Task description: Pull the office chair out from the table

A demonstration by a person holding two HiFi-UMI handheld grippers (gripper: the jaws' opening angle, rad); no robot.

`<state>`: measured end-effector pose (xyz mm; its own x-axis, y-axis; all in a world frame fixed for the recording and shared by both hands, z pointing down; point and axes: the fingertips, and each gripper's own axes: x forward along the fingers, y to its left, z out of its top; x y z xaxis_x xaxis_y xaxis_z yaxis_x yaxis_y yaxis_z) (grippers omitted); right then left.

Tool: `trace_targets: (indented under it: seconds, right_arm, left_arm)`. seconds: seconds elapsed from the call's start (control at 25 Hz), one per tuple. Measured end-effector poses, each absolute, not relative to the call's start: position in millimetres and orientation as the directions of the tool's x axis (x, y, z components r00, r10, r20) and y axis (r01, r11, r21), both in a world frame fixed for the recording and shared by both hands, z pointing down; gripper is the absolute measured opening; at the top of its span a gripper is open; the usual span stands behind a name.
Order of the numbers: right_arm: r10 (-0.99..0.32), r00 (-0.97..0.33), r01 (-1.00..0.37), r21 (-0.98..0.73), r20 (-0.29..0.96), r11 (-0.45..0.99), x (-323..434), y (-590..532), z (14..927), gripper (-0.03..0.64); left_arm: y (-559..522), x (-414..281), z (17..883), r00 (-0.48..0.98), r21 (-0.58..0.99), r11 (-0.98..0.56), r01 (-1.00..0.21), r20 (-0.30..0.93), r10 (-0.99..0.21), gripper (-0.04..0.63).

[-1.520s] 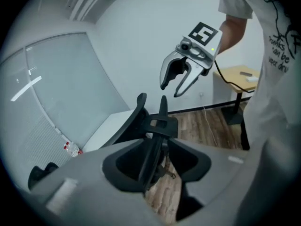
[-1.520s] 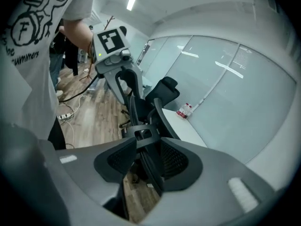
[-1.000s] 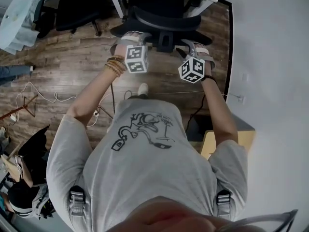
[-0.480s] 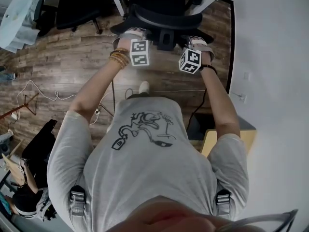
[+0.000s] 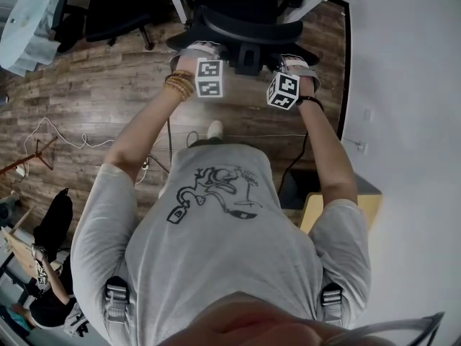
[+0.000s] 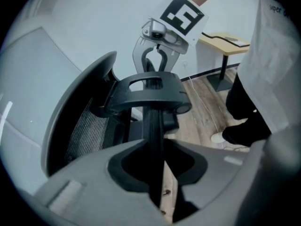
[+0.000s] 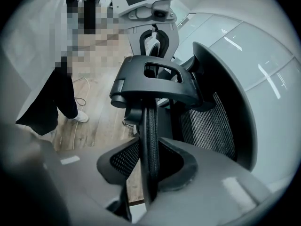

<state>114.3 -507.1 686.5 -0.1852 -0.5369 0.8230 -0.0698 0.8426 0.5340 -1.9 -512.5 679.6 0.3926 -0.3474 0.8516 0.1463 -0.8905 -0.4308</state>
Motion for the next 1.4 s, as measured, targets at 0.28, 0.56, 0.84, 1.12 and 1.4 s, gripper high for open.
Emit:
trace_targets:
  seconds: [0.28, 0.56, 0.84, 1.12, 1.4]
  right_arm:
    - [-0.537, -0.186, -0.075, 0.533, 0.823, 0.843, 109, -497, 689, 0.107]
    - [-0.531, -0.198, -0.090, 0.525, 0.824, 0.847, 95, -483, 685, 0.106]
    - [-0.524, -0.194, -0.099, 0.515, 0.829, 0.852, 90, -458, 687, 0.104]
    - [-0.509, -0.196, -0.099, 0.499, 0.838, 0.861, 79, -439, 682, 0.104]
    - [-0.506, -0.188, -0.101, 0.496, 0.842, 0.863, 88, -410, 686, 0.104]
  left_arm:
    - [-505, -7, 682, 0.385, -0.428, -0.893, 0.139, 0.854, -0.350, 0.094]
    - [-494, -21, 680, 0.378, -0.422, -0.895, 0.142, 0.859, -0.345, 0.095]
    - [-469, -25, 681, 0.377, -0.419, -0.896, 0.146, 0.861, -0.341, 0.095]
    - [-452, -37, 676, 0.376, -0.401, -0.905, 0.140, 0.867, -0.326, 0.095]
    - [-418, -28, 679, 0.405, -0.401, -0.906, 0.134, 0.857, -0.319, 0.095]
